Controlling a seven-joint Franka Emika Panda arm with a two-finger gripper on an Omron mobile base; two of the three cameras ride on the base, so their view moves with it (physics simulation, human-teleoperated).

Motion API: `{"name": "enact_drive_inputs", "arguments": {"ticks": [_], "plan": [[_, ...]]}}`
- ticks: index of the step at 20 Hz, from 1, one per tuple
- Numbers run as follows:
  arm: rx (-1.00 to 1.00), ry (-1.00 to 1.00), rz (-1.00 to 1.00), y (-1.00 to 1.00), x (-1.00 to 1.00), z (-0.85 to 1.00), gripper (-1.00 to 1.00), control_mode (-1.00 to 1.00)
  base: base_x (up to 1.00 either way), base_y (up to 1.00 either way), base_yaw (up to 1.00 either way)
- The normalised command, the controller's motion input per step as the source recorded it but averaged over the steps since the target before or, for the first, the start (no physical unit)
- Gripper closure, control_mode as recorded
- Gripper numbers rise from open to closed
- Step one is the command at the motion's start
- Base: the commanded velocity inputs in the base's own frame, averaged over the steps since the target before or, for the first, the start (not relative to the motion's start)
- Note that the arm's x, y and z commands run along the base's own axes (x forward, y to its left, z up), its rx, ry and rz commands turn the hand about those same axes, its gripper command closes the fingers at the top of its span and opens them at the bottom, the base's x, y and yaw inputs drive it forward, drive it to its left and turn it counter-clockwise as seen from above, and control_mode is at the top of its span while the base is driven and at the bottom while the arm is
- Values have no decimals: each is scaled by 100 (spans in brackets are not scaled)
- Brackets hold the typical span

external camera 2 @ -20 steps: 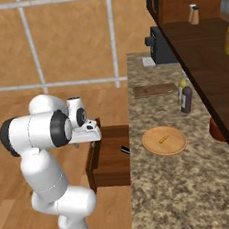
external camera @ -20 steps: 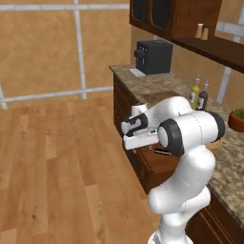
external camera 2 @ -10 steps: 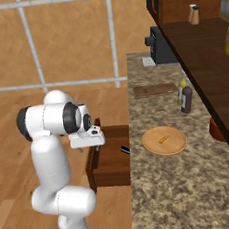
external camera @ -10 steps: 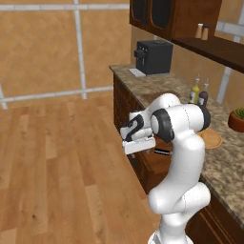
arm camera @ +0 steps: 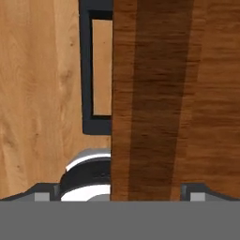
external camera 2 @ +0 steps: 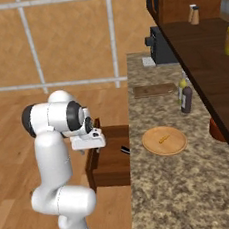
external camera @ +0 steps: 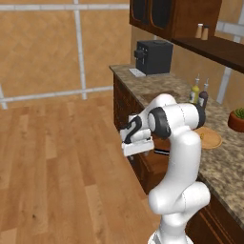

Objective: Pick up the knife from the drawer and place it on the cutting board. Then place the meat from the plate to the cutting board.

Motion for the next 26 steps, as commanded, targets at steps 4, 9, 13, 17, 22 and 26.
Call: {"name": "enact_drive_inputs", "arguments": {"ticks": [4, 9, 13, 17, 22, 26], "plan": [[7, -4, -2, 91, 0, 0, -100, -100, 0, 0, 0], [6, -1, 0, 100, 0, 0, -100, -100, 0, 0, 0], [4, -4, -2, 100, 0, 0, -100, -100, 0, 0, 0], [3, -12, -3, 100, 0, 0, -100, -100, 0, 0, 0], [2, -18, -5, 100, 0, 26, -100, -100, 0, 0, 0], [17, -38, -4, 1, -20, 100, -100, -100, 0, 0, 0]]}}
